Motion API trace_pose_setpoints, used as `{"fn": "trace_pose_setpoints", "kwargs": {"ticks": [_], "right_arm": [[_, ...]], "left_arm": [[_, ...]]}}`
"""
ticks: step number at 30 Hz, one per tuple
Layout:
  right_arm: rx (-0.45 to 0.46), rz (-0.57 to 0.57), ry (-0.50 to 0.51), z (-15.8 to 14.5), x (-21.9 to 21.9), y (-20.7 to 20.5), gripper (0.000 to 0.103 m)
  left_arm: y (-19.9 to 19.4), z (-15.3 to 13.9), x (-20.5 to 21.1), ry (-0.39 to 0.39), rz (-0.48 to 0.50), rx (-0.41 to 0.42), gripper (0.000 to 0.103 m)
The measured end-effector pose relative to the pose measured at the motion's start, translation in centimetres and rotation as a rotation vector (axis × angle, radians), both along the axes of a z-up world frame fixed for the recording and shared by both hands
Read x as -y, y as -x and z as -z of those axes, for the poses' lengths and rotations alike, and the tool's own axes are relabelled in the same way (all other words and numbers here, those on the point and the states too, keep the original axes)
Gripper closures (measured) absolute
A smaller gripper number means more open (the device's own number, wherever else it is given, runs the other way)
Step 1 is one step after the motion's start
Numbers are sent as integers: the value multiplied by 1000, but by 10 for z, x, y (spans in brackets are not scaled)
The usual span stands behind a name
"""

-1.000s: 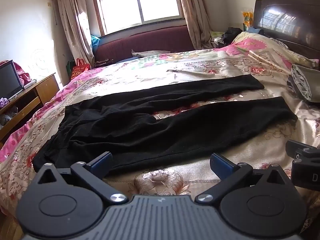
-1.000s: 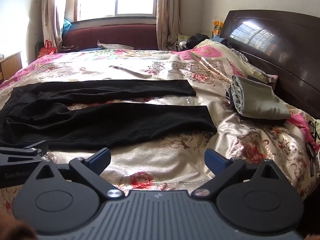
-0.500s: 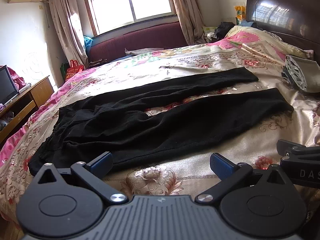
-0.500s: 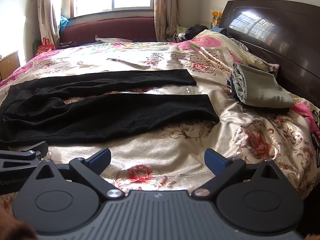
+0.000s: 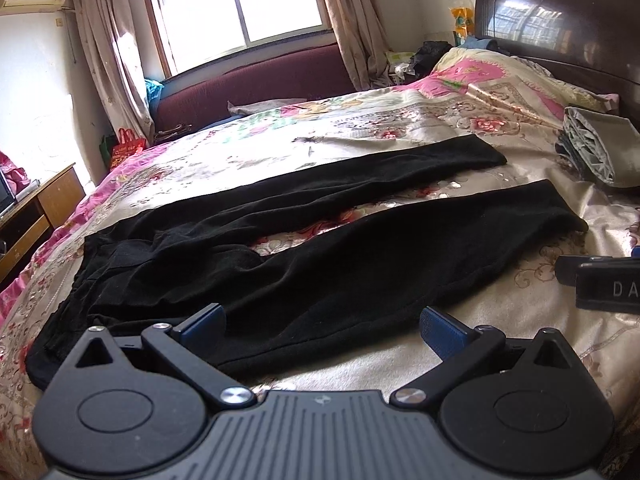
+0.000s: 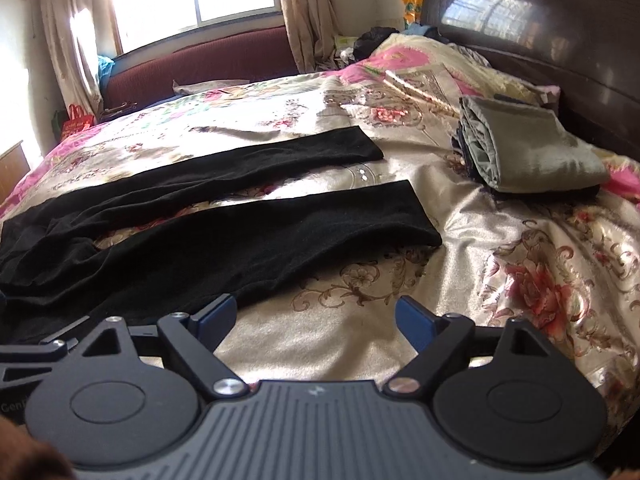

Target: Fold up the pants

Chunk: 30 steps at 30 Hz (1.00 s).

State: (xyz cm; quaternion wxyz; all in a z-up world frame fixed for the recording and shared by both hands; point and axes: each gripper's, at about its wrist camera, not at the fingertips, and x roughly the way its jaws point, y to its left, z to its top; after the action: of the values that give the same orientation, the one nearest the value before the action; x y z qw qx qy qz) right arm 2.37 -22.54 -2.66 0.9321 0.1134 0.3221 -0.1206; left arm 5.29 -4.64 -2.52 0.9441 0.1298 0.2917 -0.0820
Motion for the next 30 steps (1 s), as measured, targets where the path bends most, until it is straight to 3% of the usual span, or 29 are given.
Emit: {"fn": "trace_pose_setpoints", "kwargs": {"ticks": [9,18,19,21,22,23,25,30], "right_arm": [[-45,121,-293,49,89,-70,42],[12,215,-511,74,139,-105,45],[25,225,-528,74,142,-106,49],[27,251,-556,77,147,-108,83],[23,258,-580,79,150,-110,91],[27,262,-630,82,156,-111,98],[53,276,-684,82,164,-108,99],[77,267,-546,59,170,-84,100]], "left_arm": [[-59,26,40,26,99,-19,0],[-96,48,79,21,197,-25,0],[-96,49,80,19,206,-18,0],[-94,50,83,17,221,-10,0],[-93,51,84,13,230,-9,0],[-92,53,86,7,238,-10,0],[-93,56,92,-15,260,-18,0],[-88,55,108,0,338,-43,0]]}}
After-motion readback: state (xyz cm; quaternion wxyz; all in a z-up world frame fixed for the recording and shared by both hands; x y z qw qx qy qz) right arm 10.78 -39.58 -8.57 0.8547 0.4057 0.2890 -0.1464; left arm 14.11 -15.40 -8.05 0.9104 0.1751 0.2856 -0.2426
